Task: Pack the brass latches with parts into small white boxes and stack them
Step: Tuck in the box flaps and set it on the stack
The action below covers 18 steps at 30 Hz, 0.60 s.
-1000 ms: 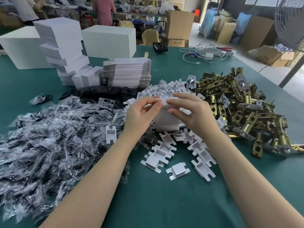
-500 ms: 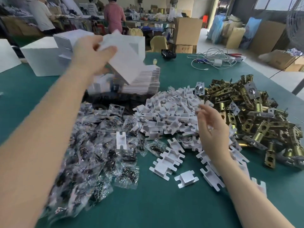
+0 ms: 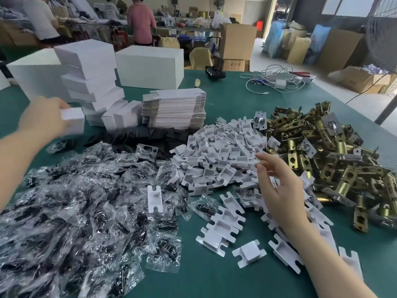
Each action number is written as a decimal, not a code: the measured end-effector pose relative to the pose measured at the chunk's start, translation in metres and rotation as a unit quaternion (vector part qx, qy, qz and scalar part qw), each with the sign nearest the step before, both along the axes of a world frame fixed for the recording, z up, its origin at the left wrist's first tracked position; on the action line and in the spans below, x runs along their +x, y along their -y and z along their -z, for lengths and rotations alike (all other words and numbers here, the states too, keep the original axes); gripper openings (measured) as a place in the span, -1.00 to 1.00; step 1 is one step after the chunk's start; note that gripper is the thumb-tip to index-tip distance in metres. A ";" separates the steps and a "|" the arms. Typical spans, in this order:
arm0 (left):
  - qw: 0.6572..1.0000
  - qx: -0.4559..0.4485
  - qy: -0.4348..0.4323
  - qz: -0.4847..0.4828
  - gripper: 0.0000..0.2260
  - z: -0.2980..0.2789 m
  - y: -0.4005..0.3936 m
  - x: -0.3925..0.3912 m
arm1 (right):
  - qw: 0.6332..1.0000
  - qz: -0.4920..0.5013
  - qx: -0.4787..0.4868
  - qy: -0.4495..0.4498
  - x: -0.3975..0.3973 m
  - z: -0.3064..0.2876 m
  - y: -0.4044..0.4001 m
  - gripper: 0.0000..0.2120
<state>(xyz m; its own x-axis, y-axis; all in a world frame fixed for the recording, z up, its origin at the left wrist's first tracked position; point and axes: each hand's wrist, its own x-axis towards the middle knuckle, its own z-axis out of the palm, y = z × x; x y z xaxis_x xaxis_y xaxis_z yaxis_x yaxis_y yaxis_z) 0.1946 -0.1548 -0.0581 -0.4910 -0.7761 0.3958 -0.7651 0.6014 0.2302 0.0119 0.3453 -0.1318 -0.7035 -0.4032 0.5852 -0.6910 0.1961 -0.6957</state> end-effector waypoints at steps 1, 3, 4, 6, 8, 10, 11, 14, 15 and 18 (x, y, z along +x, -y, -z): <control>1.000 0.000 -0.006 0.001 -0.66 0.011 0.005 0.002 | 1.000 0.001 0.002 0.004 0.000 0.001 0.000 -0.75; 0.999 0.016 -0.028 -0.005 -0.70 0.030 0.021 0.004 | 1.000 0.001 0.007 0.009 0.000 0.000 0.000 -0.73; 1.000 0.005 -0.020 -0.010 -0.74 0.038 0.026 0.008 | 1.000 0.001 0.010 0.010 0.001 0.000 0.000 -0.71; 0.999 -0.023 0.026 -0.004 -0.68 0.040 0.034 0.012 | 1.000 0.002 0.010 0.011 0.001 -0.001 0.000 -0.67; 0.993 0.030 0.110 0.002 -0.59 0.025 0.022 0.006 | 1.000 -0.002 0.010 0.010 0.002 -0.001 0.000 -0.65; 0.947 0.112 0.302 -0.004 -0.50 -0.004 0.002 -0.011 | 1.000 -0.009 0.020 0.005 0.003 0.000 0.002 -0.64; 0.919 0.126 0.372 -0.017 -0.55 -0.020 -0.009 -0.022 | 1.000 -0.011 0.026 0.004 0.004 -0.001 0.003 -0.62; 0.908 0.166 0.384 -0.002 -0.62 -0.057 -0.054 -0.063 | 0.999 -0.017 0.036 0.007 0.006 -0.002 0.006 -0.62; 0.932 0.125 0.341 0.016 -0.54 -0.067 -0.066 -0.079 | 0.999 -0.020 0.041 0.007 0.007 -0.002 0.007 -0.64; 0.977 -0.064 0.136 0.153 -0.61 -0.077 -0.104 -0.131 | 0.997 -0.023 0.068 0.001 0.009 -0.001 0.008 -0.64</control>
